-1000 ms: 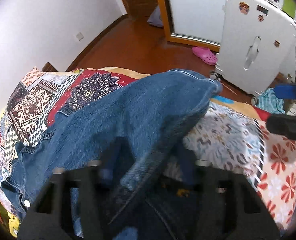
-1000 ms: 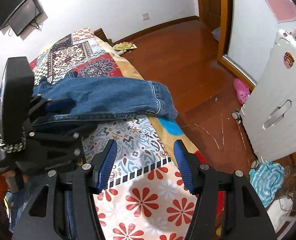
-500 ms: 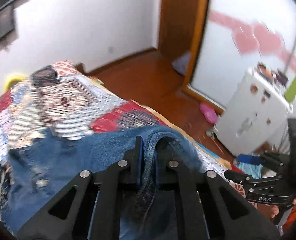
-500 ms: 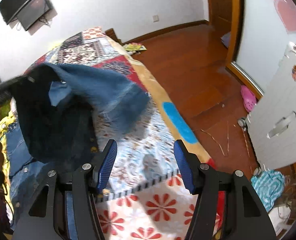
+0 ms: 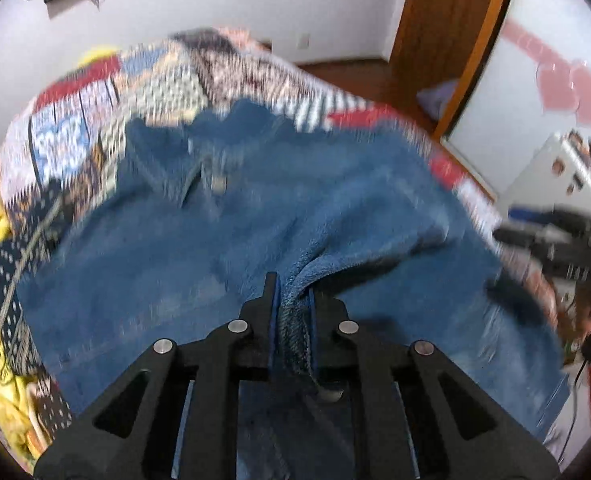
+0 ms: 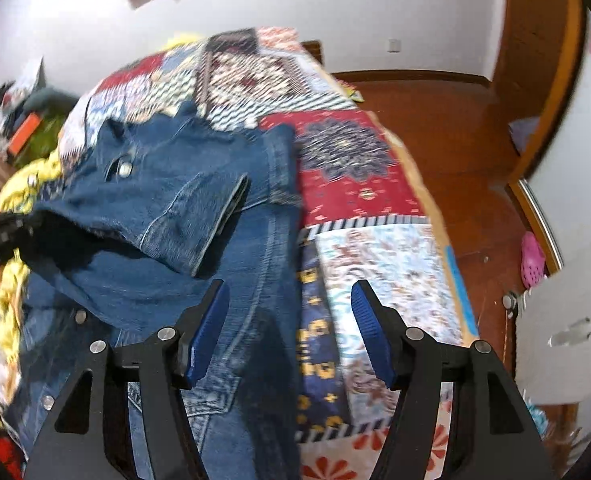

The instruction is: Fold large clothes

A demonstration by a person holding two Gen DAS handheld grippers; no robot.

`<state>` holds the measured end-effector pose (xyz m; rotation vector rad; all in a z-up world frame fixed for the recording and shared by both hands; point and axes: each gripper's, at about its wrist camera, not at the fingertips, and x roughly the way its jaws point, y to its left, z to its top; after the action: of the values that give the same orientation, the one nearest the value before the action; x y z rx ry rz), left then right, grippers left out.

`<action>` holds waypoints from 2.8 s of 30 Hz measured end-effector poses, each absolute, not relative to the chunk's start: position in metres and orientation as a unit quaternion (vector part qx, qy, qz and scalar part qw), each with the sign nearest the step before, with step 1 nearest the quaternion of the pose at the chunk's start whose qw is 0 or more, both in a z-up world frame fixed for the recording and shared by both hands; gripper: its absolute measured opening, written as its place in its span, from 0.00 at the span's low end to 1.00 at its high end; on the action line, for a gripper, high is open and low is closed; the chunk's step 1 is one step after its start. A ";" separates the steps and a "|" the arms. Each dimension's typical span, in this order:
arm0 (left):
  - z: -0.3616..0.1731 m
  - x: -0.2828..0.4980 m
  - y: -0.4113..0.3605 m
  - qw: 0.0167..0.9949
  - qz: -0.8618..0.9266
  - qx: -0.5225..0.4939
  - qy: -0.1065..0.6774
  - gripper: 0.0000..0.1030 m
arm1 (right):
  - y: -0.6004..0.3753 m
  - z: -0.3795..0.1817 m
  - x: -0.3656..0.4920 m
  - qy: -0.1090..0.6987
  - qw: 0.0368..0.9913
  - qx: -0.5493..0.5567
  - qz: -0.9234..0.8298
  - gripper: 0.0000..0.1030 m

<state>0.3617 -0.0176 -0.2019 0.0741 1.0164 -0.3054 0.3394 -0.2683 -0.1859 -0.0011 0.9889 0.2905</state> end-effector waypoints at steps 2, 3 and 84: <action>-0.215 0.350 -0.019 0.854 -0.145 0.052 0.497 0.16 | -0.260 -0.192 0.340 0.482 0.864 -0.014 0.144 0.58; -0.219 0.347 -0.020 0.852 -0.144 0.055 0.500 0.19 | -0.257 -0.195 0.341 0.486 0.861 -0.018 0.146 0.58; -0.232 0.228 0.214 0.859 0.032 -0.108 0.499 0.44 | -0.225 -0.183 0.334 0.493 0.858 -0.028 0.145 0.60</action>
<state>0.2281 0.2141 -0.2317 -0.2264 1.0480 0.0668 0.3342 -0.2246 -0.1833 -0.0588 1.0353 0.3039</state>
